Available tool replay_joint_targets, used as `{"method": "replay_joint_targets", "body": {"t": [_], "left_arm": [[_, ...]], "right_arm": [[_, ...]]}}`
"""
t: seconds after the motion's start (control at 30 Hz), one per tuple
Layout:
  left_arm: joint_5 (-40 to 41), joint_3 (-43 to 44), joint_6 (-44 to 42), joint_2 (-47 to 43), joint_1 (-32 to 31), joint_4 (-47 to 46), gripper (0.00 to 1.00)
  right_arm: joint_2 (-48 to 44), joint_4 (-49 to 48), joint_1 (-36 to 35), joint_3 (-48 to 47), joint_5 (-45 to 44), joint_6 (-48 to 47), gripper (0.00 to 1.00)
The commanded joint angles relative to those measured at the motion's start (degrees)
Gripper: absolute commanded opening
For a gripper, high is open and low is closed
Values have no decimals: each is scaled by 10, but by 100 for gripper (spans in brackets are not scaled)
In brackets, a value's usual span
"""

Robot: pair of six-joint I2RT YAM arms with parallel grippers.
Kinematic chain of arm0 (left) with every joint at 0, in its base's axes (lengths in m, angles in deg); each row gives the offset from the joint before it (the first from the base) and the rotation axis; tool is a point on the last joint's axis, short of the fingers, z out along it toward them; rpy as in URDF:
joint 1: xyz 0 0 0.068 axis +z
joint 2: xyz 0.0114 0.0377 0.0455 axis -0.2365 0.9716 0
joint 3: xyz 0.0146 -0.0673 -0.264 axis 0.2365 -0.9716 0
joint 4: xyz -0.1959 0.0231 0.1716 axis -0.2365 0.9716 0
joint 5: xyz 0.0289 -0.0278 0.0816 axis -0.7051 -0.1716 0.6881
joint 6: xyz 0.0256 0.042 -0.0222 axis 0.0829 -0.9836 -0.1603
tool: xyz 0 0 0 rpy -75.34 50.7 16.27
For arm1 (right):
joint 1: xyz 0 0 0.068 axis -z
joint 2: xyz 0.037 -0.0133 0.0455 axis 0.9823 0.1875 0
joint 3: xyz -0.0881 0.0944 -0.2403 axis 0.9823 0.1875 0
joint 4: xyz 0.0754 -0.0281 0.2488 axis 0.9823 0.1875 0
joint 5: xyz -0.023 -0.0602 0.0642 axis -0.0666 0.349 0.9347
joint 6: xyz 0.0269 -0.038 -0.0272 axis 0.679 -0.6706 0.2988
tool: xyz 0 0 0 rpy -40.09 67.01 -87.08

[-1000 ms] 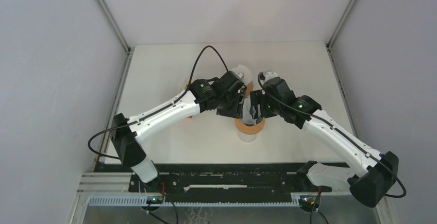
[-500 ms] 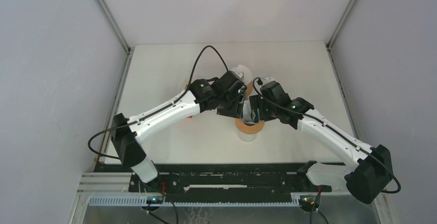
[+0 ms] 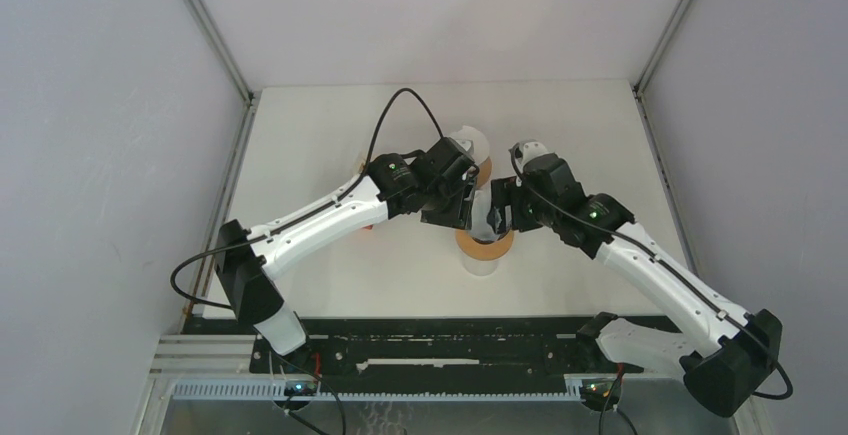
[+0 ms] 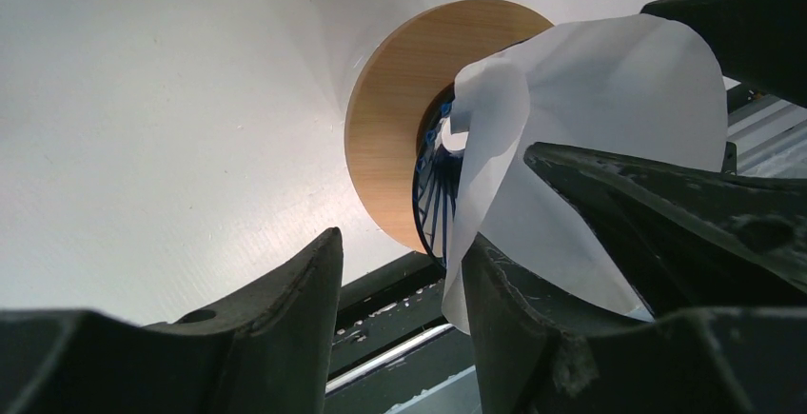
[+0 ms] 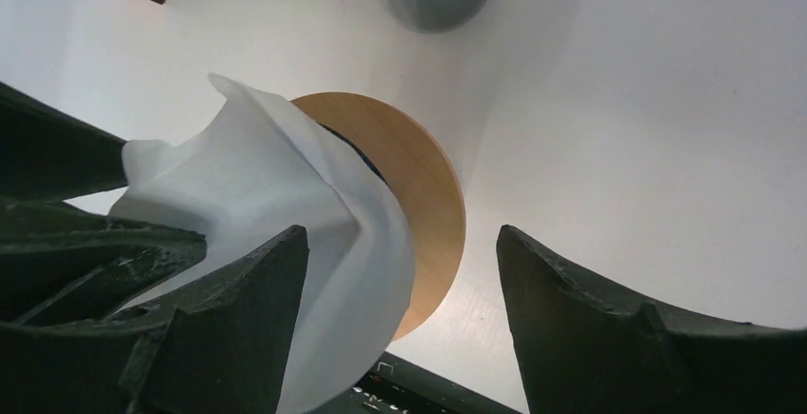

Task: Place the coffee filter in the dripper
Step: Place the coffee filter in the coffee dripper.

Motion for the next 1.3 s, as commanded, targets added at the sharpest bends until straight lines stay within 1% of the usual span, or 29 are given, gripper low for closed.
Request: {"method": "replay_joint_targets", "body": {"t": [0.0, 0.2, 0.5, 0.73, 0.93, 1.27], "left_arm": [[0, -6, -8, -10, 3, -16, 54], [-3, -8, -9, -2, 3, -15, 54], [13, -25, -12, 4, 3, -8, 54], [14, -21, -11, 2, 3, -10, 54], [18, 1, -11, -16, 3, -10, 56], [11, 2, -2, -45, 3, -34, 65]], "right_arm": [[-22, 1, 11, -24, 8, -11, 81], [-15, 9, 30, -7, -23, -27, 81], [6, -6, 27, 16, -12, -19, 81], [-8, -8, 27, 14, -7, -18, 81], [-38, -7, 29, 2, 8, -13, 82], [-58, -8, 32, -5, 34, -3, 83]]}}
